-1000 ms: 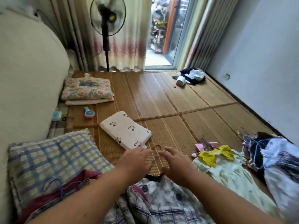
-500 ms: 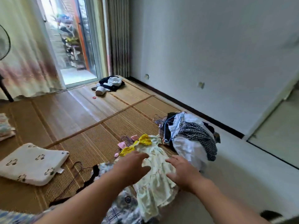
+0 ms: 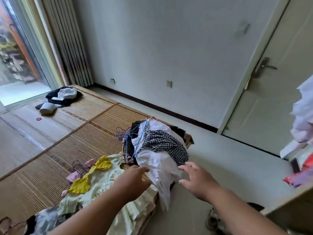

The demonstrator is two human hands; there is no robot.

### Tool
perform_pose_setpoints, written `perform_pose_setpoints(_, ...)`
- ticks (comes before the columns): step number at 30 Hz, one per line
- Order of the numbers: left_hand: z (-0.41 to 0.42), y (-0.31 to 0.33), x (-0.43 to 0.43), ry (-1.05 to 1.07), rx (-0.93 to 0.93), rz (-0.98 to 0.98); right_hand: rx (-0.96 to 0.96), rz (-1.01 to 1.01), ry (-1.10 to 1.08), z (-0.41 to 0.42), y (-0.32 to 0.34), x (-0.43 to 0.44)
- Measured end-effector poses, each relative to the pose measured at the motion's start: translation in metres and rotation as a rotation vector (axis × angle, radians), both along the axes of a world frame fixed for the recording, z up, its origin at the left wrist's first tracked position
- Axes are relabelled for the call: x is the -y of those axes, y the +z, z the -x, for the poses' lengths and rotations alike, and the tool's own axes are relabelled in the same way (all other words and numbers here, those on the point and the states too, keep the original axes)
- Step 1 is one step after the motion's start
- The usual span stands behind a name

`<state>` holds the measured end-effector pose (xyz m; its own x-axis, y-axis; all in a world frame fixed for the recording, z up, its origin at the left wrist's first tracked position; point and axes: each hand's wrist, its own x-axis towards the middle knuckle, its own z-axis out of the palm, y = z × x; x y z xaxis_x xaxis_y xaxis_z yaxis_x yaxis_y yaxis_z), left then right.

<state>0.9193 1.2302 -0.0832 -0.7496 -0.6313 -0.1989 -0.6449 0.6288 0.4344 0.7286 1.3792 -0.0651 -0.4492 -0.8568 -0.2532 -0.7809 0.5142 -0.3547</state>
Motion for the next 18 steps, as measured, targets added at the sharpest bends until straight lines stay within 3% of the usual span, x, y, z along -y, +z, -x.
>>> perform_pose_setpoints(8,0.123,-0.04,0.121,0.05,0.058,-0.061,0.019,-0.042,0.048,0.129,-0.023,0.133)
perform_pose_setpoints(18,0.21,-0.054,0.254,0.246,0.055,-0.12,0.091,-0.128,0.243,0.232,-0.048,0.306)
